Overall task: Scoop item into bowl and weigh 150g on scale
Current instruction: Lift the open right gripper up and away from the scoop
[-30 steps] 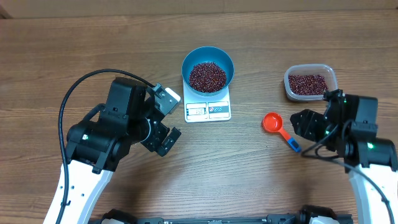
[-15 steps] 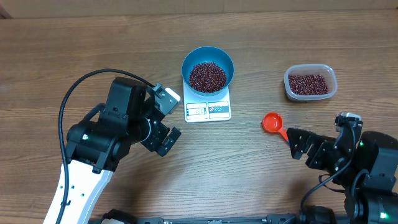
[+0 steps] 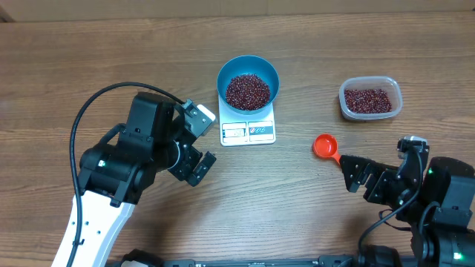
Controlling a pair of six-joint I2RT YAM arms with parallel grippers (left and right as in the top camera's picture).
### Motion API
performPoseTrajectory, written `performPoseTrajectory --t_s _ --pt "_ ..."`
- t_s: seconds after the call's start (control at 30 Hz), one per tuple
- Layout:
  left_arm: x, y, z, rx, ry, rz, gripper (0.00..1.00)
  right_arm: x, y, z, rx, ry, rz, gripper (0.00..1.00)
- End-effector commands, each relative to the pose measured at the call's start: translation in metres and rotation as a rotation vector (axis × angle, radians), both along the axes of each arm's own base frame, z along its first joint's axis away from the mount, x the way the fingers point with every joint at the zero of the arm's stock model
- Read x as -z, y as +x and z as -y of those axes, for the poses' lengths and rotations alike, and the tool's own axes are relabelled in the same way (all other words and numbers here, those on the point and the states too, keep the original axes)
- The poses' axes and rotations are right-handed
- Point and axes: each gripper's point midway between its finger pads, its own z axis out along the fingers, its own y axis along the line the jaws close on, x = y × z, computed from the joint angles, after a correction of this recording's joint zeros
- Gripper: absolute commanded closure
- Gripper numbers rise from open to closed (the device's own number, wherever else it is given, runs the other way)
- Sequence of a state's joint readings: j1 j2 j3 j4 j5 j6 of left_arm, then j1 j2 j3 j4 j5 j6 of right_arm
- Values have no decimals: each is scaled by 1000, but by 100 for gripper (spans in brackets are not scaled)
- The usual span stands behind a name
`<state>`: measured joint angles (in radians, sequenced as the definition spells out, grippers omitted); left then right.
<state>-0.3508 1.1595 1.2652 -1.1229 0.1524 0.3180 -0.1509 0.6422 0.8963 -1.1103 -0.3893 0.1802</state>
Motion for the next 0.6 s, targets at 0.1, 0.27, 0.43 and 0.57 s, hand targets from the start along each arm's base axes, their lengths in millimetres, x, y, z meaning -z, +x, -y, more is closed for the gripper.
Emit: performPoseTrajectory --t_s 0.1,0.27,0.43,0.57 --pt "-8 3 -1 9 5 28 0 -8 1 -1 -1 3 20 0" --pt "-8 3 -1 9 5 28 0 4 -1 -1 -2 8 -7 0" --pt "-8 3 -1 9 5 28 0 12 7 0 -5 -4 35 0" --pt "-8 3 -1 9 5 29 0 4 27 3 -8 -36 203 0"
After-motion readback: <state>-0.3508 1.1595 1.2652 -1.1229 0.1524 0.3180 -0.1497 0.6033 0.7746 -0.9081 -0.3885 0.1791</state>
